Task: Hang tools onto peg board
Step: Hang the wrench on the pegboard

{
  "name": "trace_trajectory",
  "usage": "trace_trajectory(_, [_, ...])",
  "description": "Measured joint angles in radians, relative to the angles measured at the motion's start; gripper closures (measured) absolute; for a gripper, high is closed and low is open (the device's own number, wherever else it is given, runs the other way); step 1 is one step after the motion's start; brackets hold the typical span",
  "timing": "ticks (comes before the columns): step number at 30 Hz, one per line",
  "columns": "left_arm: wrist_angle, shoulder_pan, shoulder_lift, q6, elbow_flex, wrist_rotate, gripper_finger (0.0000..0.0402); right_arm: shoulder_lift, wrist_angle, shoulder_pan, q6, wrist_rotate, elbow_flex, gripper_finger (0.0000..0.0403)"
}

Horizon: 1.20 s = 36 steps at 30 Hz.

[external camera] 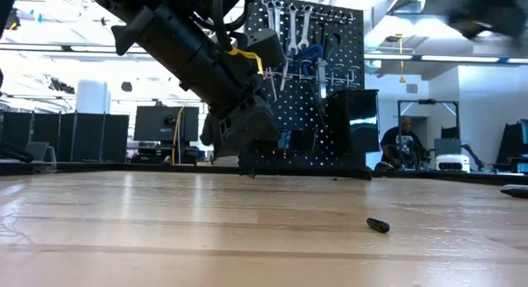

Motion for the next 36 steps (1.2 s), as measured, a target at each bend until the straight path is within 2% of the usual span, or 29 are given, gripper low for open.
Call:
trace_trajectory(2, [0.000, -0.003, 0.000, -0.003, 0.000, 0.000, 0.0401, 0.015, 0.115, 0.105, 0.128, -0.031, -0.079, 0.0174])
trace_trajectory(5, [0.002, -0.013, 0.000, -0.009, 0.000, 0.000, 0.0401, 0.038, 0.276, 0.227, 0.310, -0.009, -0.172, 0.0186])
trace_trajectory(9, [0.006, -0.027, 0.000, -0.034, 0.000, 0.004, 0.0402, 0.101, 0.387, 0.318, 0.409, 0.015, -0.273, 0.0199])
trace_trajectory(12, [0.006, -0.035, 0.000, -0.077, 0.000, 0.051, 0.0401, 0.171, 0.446, 0.354, 0.431, 0.016, -0.295, 0.0205])
trace_trajectory(14, [0.006, -0.040, 0.000, -0.106, 0.000, 0.083, 0.0401, 0.227, 0.486, 0.362, 0.394, 0.020, -0.295, 0.0208])
trace_trajectory(17, [0.006, -0.054, 0.000, -0.149, 0.000, 0.103, 0.0401, 0.319, 0.513, 0.360, 0.250, 0.063, -0.261, 0.0211])
trace_trajectory(21, [0.014, -0.087, 0.000, -0.183, 0.000, 0.103, 0.0401, 0.419, 0.396, 0.332, 0.004, 0.217, -0.156, 0.0221])
trace_trajectory(23, [0.035, -0.107, 0.000, -0.192, 0.000, 0.103, 0.0402, 0.446, 0.324, 0.305, -0.060, 0.333, -0.090, 0.0228])
trace_trajectory(26, [0.073, -0.130, 0.000, -0.195, 0.000, 0.103, 0.0402, 0.456, 0.178, 0.275, -0.086, 0.454, -0.001, 0.0239])
trace_trajectory(28, [0.111, -0.140, 0.000, -0.195, 0.000, 0.111, 0.0402, 0.435, 0.120, 0.264, -0.048, 0.476, 0.057, 0.0245])
trace_trajectory(30, [0.138, -0.141, 0.000, -0.195, 0.000, 0.169, 0.0402, 0.407, 0.091, 0.268, 0.054, 0.473, 0.091, 0.0251])
trace_trajectory(33, [0.139, -0.131, 0.000, -0.223, 0.000, 0.304, 0.0401, 0.374, 0.122, 0.272, 0.264, 0.455, 0.075, 0.0257])
trace_trajectory(36, [0.124, -0.113, 0.000, -0.259, 0.000, 0.471, 0.0402, 0.365, 0.264, 0.266, 0.455, 0.468, 0.034, 0.0258])
